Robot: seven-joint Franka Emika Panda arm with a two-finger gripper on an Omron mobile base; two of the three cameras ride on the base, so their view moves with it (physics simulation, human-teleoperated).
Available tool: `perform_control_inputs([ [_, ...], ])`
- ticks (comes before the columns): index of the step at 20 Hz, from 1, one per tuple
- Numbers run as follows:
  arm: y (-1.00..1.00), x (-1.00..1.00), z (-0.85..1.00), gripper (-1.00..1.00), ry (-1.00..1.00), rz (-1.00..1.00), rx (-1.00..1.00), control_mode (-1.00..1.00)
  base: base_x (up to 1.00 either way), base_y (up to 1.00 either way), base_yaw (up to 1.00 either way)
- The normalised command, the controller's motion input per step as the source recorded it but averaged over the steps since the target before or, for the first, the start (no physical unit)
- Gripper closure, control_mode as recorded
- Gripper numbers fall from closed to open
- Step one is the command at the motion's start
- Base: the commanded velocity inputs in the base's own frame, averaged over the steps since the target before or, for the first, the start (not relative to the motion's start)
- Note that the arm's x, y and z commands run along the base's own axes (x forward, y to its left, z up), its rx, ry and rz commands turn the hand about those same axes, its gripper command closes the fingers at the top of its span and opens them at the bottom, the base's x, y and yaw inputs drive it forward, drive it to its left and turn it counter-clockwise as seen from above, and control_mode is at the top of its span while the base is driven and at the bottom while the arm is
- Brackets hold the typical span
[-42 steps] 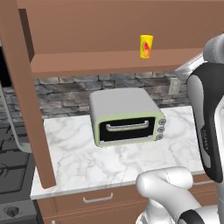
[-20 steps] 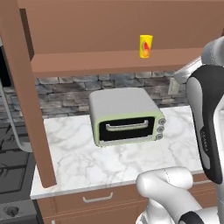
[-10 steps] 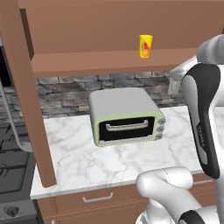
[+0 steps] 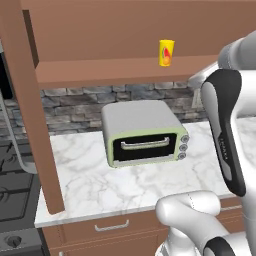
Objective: Open the cabinet directly in front. Then move the liquor and the cup to the dining counter with the candle on it.
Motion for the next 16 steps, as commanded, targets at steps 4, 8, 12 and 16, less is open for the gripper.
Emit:
perform_control_inputs([
  [4,0.01,0.19,0.0,-1.0,0.0,0.0,0.0,-1.0,0.0,0.0,0.0],
  [8,0.0,0.17,0.0,-1.0,0.0,0.0,0.0,-1.0,0.0,0.0,0.0],
  [12,0.0,0.17,-0.01,-1.0,0.0,0.02,0.02,-1.0,0.0,0.0,0.0],
  [16,0.0,0.14,-0.06,-1.0,0.0,0.03,0.03,-1.0,0.0,0.0,0.0],
])
